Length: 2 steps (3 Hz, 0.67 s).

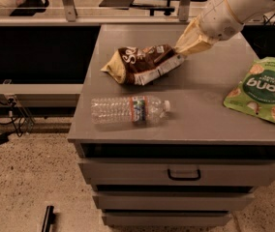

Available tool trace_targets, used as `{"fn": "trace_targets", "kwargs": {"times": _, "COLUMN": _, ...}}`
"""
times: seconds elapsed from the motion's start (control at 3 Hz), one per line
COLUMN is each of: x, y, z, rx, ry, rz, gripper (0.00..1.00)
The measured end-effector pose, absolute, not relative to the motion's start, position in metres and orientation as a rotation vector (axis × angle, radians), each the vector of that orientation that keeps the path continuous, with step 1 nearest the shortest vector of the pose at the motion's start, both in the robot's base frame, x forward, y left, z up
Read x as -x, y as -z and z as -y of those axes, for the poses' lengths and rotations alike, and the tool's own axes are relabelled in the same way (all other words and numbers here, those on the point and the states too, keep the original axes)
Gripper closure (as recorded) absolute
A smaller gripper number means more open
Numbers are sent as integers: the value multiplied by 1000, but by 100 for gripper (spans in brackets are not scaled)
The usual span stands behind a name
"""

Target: Move brown chip bag near water bottle

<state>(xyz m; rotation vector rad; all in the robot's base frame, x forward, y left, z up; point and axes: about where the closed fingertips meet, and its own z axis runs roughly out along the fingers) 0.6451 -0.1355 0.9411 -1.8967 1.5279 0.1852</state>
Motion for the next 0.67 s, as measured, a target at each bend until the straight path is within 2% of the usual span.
{"fn": "trace_targets", "kwargs": {"times": 0.67, "x": -616, "y": -932, "z": 136, "rx": 1927, "ry": -233, "rz": -1487, "gripper": 100}}
